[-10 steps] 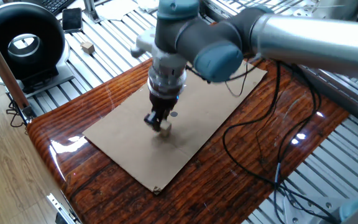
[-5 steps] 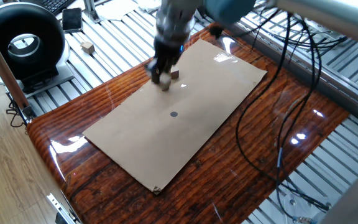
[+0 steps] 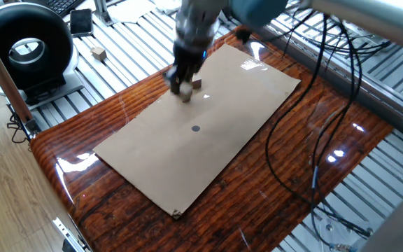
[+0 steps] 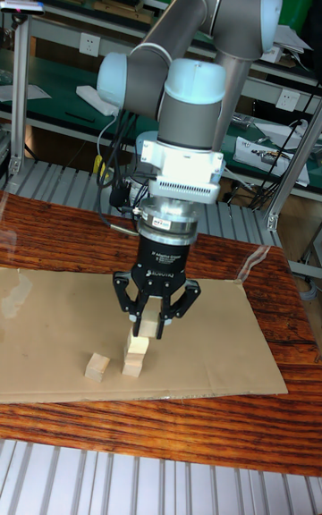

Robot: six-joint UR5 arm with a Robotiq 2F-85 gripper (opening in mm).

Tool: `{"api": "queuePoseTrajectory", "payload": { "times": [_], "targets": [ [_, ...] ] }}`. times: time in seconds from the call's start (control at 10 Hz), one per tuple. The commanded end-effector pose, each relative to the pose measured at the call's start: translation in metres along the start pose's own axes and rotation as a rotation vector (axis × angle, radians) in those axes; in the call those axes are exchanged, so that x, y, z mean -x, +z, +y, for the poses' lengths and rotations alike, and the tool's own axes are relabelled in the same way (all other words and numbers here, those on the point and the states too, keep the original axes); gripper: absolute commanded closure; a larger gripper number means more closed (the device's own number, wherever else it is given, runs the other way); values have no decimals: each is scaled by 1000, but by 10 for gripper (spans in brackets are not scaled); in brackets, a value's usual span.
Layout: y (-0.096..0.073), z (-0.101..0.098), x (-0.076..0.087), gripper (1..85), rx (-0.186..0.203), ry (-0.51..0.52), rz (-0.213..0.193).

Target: Stack the blocks in a vertical line of five

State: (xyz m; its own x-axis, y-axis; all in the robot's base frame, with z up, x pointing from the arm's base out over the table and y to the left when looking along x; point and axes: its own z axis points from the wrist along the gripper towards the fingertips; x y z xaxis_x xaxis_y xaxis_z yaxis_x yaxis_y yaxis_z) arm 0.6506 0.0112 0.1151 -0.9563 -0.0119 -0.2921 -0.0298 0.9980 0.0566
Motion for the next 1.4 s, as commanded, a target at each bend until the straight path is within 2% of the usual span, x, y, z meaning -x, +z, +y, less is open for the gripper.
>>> {"api": "queuePoseTrajectory", "payload": {
  "times": [0.0,0.2,0.9,1.3],
  "targets": [
    [5,-2,-8,847,-2,21,41],
    [7,-11,-10,847,-33,22,54],
    [1,-8,-7,847,-19,41,38],
    [5,-11,-18,847,-29,24,86]
  ]
}}
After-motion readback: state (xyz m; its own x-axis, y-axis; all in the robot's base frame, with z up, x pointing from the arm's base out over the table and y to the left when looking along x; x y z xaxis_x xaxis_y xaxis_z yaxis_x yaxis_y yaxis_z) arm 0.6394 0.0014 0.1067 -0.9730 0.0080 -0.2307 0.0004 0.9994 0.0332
